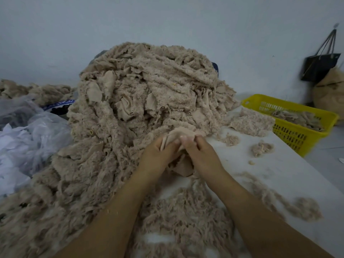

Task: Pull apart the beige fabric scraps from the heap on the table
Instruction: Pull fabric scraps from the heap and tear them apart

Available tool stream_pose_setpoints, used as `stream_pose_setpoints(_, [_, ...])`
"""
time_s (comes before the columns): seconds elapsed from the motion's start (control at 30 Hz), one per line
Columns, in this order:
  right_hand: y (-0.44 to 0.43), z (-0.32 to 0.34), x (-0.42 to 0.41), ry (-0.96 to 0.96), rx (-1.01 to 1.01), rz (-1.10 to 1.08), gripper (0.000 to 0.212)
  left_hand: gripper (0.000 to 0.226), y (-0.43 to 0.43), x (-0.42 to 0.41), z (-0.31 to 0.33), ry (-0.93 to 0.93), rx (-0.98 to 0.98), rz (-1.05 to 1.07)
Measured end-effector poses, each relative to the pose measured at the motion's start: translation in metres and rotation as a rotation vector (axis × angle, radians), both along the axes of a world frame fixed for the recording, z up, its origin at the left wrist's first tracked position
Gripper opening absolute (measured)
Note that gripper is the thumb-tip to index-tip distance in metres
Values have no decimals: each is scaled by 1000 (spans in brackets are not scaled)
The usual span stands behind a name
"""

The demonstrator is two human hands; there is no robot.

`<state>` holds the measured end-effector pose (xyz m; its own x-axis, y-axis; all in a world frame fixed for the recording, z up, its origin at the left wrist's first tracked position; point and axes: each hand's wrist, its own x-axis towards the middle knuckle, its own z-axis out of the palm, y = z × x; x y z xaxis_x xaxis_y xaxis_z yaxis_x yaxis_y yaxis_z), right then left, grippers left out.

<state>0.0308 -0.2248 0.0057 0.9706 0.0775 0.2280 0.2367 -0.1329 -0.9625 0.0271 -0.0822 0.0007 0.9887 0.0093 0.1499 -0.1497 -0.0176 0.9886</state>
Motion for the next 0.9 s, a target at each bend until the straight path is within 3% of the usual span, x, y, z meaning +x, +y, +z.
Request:
stream_pose_setpoints(0.07, [0, -2, 1, 30, 17, -63, 41, 17, -2, -1, -1, -7, 37, -101])
stream_pose_setpoints(0.2, [-5, 0, 6, 170, 382, -33, 20, 41, -1, -2, 2, 4, 69, -202])
stream_pose_setpoints(0.33, [-7, 1, 14, 280, 627, -86, 18, 24, -3, -4, 1, 47, 21, -277])
stream_pose_setpoints(0.4, [-16, 2, 20, 292, 696, -162, 18, 26, -1, -5, 2, 91, -98, -327])
stream_pose_setpoints(0.5, [-39, 2, 28, 281, 806, -320, 19, 31, 8, -2, 9, 160, -487, -363])
stream_pose_setpoints(0.6, [-40, -4, 29, 205, 561, -270, 34, 23, 16, 3, 13, 150, -768, -242])
stream_pose_setpoints(0.7, [-18, -5, 16, 86, 62, -11, 43, 32, 19, 10, 9, 175, -840, -108])
stream_pose_setpoints(0.8, [-8, -15, 13, -105, -548, 194, 23, 24, 24, 15, 8, 193, -1012, -12])
stream_pose_setpoints(0.83, [-8, -17, 14, -160, -651, 182, 18, 24, 26, 16, 8, 188, -1063, 13])
stream_pose_setpoints(0.9, [-15, -16, 17, -183, -576, 64, 27, 20, 30, 18, 7, 172, -1112, 66])
